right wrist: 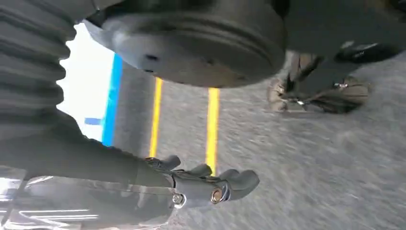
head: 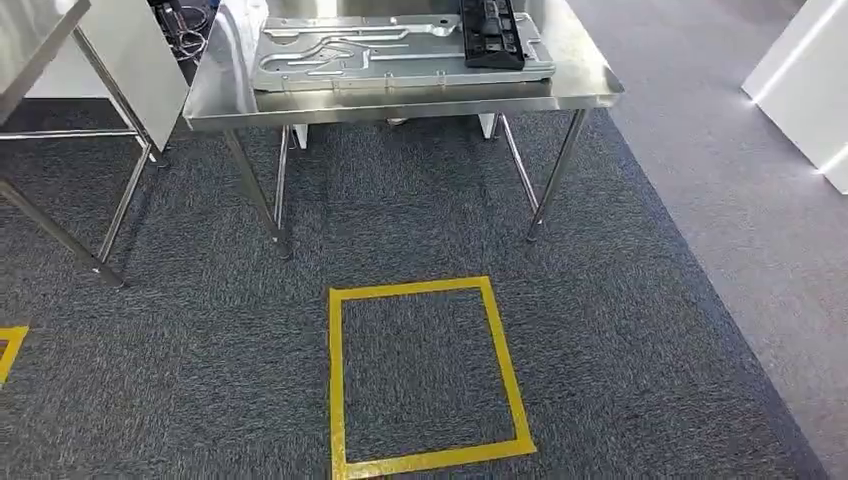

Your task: Take the parts from the cabinet and place them on the table.

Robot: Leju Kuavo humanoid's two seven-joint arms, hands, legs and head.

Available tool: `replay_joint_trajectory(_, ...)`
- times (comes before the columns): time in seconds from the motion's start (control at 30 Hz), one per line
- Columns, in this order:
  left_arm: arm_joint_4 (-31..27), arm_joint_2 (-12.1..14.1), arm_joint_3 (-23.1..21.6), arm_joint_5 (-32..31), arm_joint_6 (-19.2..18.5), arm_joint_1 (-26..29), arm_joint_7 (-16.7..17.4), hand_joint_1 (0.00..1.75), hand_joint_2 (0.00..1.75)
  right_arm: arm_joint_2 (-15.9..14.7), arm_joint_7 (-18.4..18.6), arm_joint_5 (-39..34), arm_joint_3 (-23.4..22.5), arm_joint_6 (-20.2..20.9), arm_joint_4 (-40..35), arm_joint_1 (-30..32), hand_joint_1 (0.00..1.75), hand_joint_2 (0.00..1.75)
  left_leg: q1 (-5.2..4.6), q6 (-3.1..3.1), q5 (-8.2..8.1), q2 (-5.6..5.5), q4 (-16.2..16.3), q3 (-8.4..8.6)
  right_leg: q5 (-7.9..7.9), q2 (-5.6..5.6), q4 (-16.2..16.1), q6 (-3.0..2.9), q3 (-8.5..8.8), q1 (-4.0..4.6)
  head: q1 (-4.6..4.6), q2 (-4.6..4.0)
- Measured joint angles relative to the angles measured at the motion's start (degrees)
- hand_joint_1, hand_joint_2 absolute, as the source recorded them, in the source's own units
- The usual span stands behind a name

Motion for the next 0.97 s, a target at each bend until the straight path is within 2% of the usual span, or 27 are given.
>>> replay_joint_trajectory(0.03, 0.0, 0.0, -0.1, -0.1, 0.5, 0.0, -0.1, 0.0, 1.75, 0.0, -0.1, 0.0, 0.0, 0.0, 0.0, 0.2, 0.0, 0.0, 0.01, -0.37, 0.56, 0.15, 0.0, -0.13, -0.56, -0.06, -1.1, -0.2, 0.26, -0.03, 0.0, 0.0)
replay_joint_trajectory(0.1, 0.0, 0.0, -0.2, -0.1, 1.1, -0.1, 0.3, 0.0, 1.75, 0.0, -0.3, 0.0, 0.1, 0.1, 0.0, 0.4, 0.0, 0.0, 0.26, -1.12, 1.48, 0.36, -0.4, -0.22, 0.08, 0.07, -0.9, -1.09, -0.48, 0.28, 0.0, 0.0)
replay_joint_trajectory(0.13, 0.0, 0.0, -0.2, -0.1, 1.3, 0.0, 0.7, 0.0, 1.75, 0.1, -0.3, 0.0, 0.2, 0.1, 0.0, 0.7, 0.0, 0.0, 0.09, -1.49, 1.55, 0.27, -0.4, -0.43, 0.93, 0.02, -1.4, -1.53, -0.72, -0.22, 0.0, 0.0)
replay_joint_trajectory(0.17, 0.0, 0.0, -0.2, -0.1, 1.4, 0.0, 1.0, 0.0, 1.75, 0.2, -0.3, 0.1, 0.2, 0.1, 0.0, 0.7, 0.0, 0.0, 0.38, -1.77, -0.08, -0.06, 0.7, -1.06, 1.48, -0.06, -1.4, -1.86, -1.23, -0.25, 0.0, 0.0)
replay_joint_trajectory(0.2, 0.0, 0.0, -0.2, -0.2, 1.4, 0.1, 1.5, 0.0, 1.75, 0.2, -0.4, 0.2, 0.3, 0.1, 0.0, 0.8, 0.0, 1.75, 0.43, -2.01, -3.46, -0.15, 3.7, -2.2, 1.93, -0.07, -1.4, -2.27, -1.78, -0.28, -0.02, 0.0)
replay_joint_trajectory(0.23, 0.0, 0.0, -0.2, -0.4, 1.4, 0.3, 1.7, 0.0, 1.75, 0.2, -0.7, 0.2, 0.5, 0.1, 0.0, 0.8, 0.0, 1.75, 0.53, -2.29, -6.97, -0.16, 8.5, -3.75, 2.4, -0.08, -1.4, -2.34, -2.34, -0.18, 0.0, 0.0)
replay_joint_trajectory(0.27, 0.0, 0.0, -0.3, -0.5, 1.4, 0.4, 1.9, 0.0, 1.75, 0.2, -0.9, 0.2, 0.5, 0.2, 0.0, 0.9, 0.0, 1.75, 0.53, -2.52, -9.2, -0.15, 13.0, -5.18, 2.74, -0.15, -1.2, -2.37, -2.88, -0.14, 0.0, 0.0)
replay_joint_trajectory(0.3, 0.0, 0.0, -0.5, -0.4, 1.4, 0.5, 2.1, 0.0, 1.75, 0.2, -1.2, 0.2, 0.6, 0.2, 0.0, 1.0, 0.0, 1.75, 0.54, -2.68, -10.03, -0.16, 16.7, -6.21, 3.0, -0.3, -1.0, -2.34, -3.45, -0.1, 0.0, 0.0)
replay_joint_trajectory(0.33, 0.0, 0.0, -0.9, -0.1, 1.4, 0.9, 2.1, 0.0, 1.75, 0.2, -1.4, -0.1, 1.2, 0.2, 0.0, 1.1, 0.0, 1.75, 0.58, -2.75, -9.5, -0.16, 18.1, -6.22, 3.13, -0.34, -0.7, -2.27, -3.98, -0.11, -0.02, 0.0)
replay_joint_trajectory(0.37, 0.0, 0.1, -1.5, 0.8, 1.4, 1.3, 2.1, 0.0, 1.75, 0.1, -1.5, -0.9, 2.1, 0.2, -0.2, 1.2, 0.0, 1.75, 0.63, -2.78, -8.08, -0.15, 16.5, -4.69, 3.2, -0.31, -0.2, -2.16, -4.45, -0.16, 0.0, 0.0)
replay_joint_trajectory(0.43, 0.0, 0.3, -2.9, 3.0, 1.2, 2.1, 2.1, 0.0, 1.75, 0.0, -1.7, -2.8, 4.0, 0.4, -0.8, 1.2, 0.0, 1.75, 0.77, -2.63, -4.24, -0.15, 6.5, 1.77, 3.01, -0.17, 0.8, -1.89, -5.04, -0.25, -0.02, 0.0)
replay_joint_trajectory(0.47, 0.0, 0.4, -3.5, 4.3, 1.1, 2.3, 2.1, 0.0, 1.75, 0.0, -1.8, -4.1, 5.1, 0.5, -1.1, 1.2, 0.0, 1.75, 0.81, -2.34, -3.91, -0.15, 1.5, 4.5, 2.78, -0.16, 1.4, -1.56, -5.41, -0.24, 0.0, 0.0)
replay_joint_trajectory(0.5, 0.0, 0.5, -4.1, 5.5, 1.0, 2.6, 2.1, 0.0, 1.75, -0.1, -1.9, -5.2, 6.0, 0.7, -1.3, 1.2, 0.0, 1.75, 0.59, -1.74, -4.51, -0.19, 0.7, 5.25, 2.61, -0.17, 1.9, -1.24, -6.02, -0.03, 0.0, 0.0)
replay_joint_trajectory(0.6, 0.0, 0.8, -6.1, 9.6, 0.5, 3.3, 1.8, 0.0, 1.75, -0.5, -2.2, -8.9, 8.9, 1.2, -2.0, 1.4, 0.0, 1.75, 0.41, -0.62, -4.59, -0.21, 0.6, 4.52, 2.79, -0.27, 2.2, -0.43, -6.36, -0.03, 0.0, 0.0)
replay_joint_trajectory(0.63, 0.0, 0.8, -6.8, 10.8, 0.4, 3.3, 1.6, 0.0, 1.75, -0.7, -2.3, -10.1, 9.8, 1.2, -2.3, 1.4, 0.0, 1.75, 0.8, -0.13, -4.27, -0.2, 0.0, 4.52, 2.65, -0.31, 2.4, -0.08, -6.38, 0.32, 0.0, 0.0)
replay_joint_trajectory(0.67, 0.0, 0.9, -7.5, 12.0, 0.3, 3.3, 1.6, 0.0, 1.75, -1.0, -2.4, -11.2, 10.9, 1.2, -2.5, 1.5, 0.0, 1.75, 0.91, 0.22, -4.05, -0.2, -0.1, 4.56, 1.77, -0.03, 3.3, 0.29, -6.72, 0.06, 0.02, 0.0)
replay_joint_trajectory(0.7, 0.0, 1.0, -8.3, 13.2, 0.2, 3.3, 1.6, 0.0, 1.75, -1.0, -2.4, -12.5, 11.9, 1.3, -2.6, 1.7, 0.0, 1.75, 0.94, 0.55, -3.96, -0.1, -0.1, 4.4, -0.17, 0.03, 6.0, 0.62, -8.05, -0.08, 0.0, 0.0)
replay_joint_trajectory(0.77, -0.2, 1.2, -9.8, 15.9, -0.1, 3.3, 1.4, 0.0, 1.75, -1.4, -2.8, -15.1, 13.8, 1.7, -2.8, 1.9, 0.0, 1.75, 0.86, 0.72, -3.86, 0.12, -0.1, 4.13, -4.86, 0.09, 15.5, 1.18, -12.34, -0.38, 0.0, 0.0)
replay_joint_trajectory(0.8, -0.6, 1.4, -10.5, 17.3, -0.3, 3.3, 1.3, 0.0, 0.0, -1.5, -3.0, -16.5, 14.9, 2.1, -2.8, 1.9, 0.0, 0.0, 0.86, 0.74, -3.84, 0.24, -0.1, 4.08, -6.1, 0.09, 19.4, 1.35, -13.84, -0.37, 0.0, 0.0)
replay_joint_trajectory(0.83, -0.8, 1.5, -11.3, 18.5, -0.4, 3.3, 1.3, 0.0, 0.0, -1.7, -3.1, -17.6, 15.8, 2.2, -2.9, 2.0, 0.0, 0.0, 0.87, 0.73, -3.83, 0.26, -0.1, 4.13, -5.84, 0.09, 20.8, 1.41, -14.09, -0.39, 0.0, 0.0)
replay_joint_trajectory(0.87, -1.2, 1.6, -12.0, 19.7, -0.6, 3.3, 1.3, 0.0, 0.0, -1.8, -3.1, -18.7, 16.7, 2.2, -2.8, 2.6, 0.0, 0.0, 0.87, 0.73, -3.83, 0.21, 0.0, 4.23, -4.23, 0.09, 19.2, 1.38, -13.13, -0.48, 0.0, 0.0)
replay_joint_trajectory(0.9, -1.7, 1.7, -12.9, 21.1, -0.7, 3.4, 1.3, 0.0, 0.0, -1.9, -3.1, -20.0, 17.8, 2.2, -2.8, 3.2, 0.0, 0.0, 0.86, 0.7, -3.82, 0.09, 0.0, 4.35, -1.59, 0.07, 15.2, 1.25, -11.06, -0.62, 0.0, 0.0)
replay_joint_trajectory(0.93, -2.2, 1.8, -13.7, 22.3, -0.8, 3.6, 1.3, 0.0, 0.0, -2.0, -3.1, -21.1, 18.8, 2.2, -2.8, 3.8, 0.0, 0.0, 0.85, 0.67, -3.81, 0.01, 0.0, 4.49, 1.37, 0.07, 9.6, 1.02, -8.45, -0.7, 0.0, 0.0)
replay_joint_trajectory(0.97, -2.7, 1.9, -14.5, 23.5, -0.9, 3.7, 1.2, 0.0, 0.0, -2.3, -3.1, -22.1, 19.9, 2.3, -2.8, 4.6, 0.0, 0.0, 0.84, 0.54, -3.79, -0.03, 0.0, 4.56, 3.67, 0.07, 4.4, 0.72, -6.32, -0.69, 0.0, 0.0)
